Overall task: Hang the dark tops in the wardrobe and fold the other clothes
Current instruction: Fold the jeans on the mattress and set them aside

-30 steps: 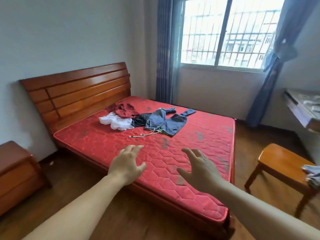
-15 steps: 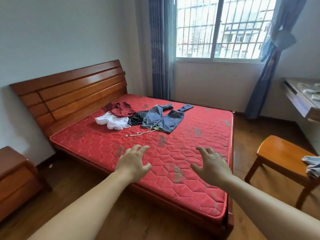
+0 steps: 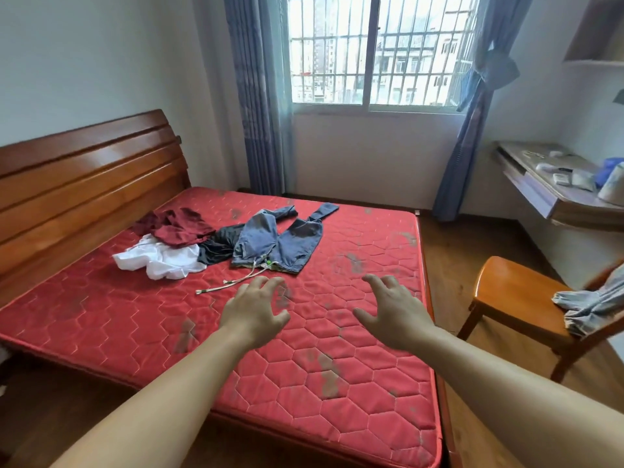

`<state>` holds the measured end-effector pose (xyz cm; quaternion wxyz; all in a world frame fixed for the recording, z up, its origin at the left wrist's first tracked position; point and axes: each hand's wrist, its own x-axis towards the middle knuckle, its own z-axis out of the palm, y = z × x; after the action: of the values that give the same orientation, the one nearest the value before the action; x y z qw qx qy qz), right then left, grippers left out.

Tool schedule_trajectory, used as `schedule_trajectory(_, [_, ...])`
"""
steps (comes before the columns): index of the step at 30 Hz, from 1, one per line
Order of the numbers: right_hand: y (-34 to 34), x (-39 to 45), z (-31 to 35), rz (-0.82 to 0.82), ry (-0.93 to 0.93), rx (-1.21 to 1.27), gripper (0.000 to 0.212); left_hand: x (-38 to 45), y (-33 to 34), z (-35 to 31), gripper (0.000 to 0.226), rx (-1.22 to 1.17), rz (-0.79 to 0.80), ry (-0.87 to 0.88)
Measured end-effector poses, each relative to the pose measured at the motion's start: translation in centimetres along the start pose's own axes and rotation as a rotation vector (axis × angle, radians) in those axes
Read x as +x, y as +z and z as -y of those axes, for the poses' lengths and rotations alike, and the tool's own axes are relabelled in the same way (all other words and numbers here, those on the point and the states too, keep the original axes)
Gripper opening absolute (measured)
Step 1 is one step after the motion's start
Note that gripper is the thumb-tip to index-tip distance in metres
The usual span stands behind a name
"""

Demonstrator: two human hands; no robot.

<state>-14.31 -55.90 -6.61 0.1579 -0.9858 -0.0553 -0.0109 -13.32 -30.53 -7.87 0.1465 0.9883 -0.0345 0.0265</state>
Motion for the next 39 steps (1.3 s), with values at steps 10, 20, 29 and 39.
schedule_trajectory(10, [3.6, 16.8, -0.2, 0.038, -0.013, 0.092, 0.068, 13.5, -0.3, 4.1, 0.066, 0.091, 0.038, -0.092])
schedule_trajectory(20, [8.2, 29.2, 5.2, 0.101, -0.022, 0.045, 0.067, 24.5, 1.0, 13.3, 0.065, 0.047, 0.075, -0.115])
schedule_trajectory(29, [14.1, 38.1, 12.7, 0.157, 0.170, -0.057, 0.065, 35.3, 3.0, 26.7, 0.065, -0.031, 0.180, -0.047])
schedule_trajectory(39, [21.6, 44.6, 13.3, 0.239, 0.339, 0.031, 0.065, 45.7, 7.1, 31.1, 0.062, -0.030, 0.333, -0.032])
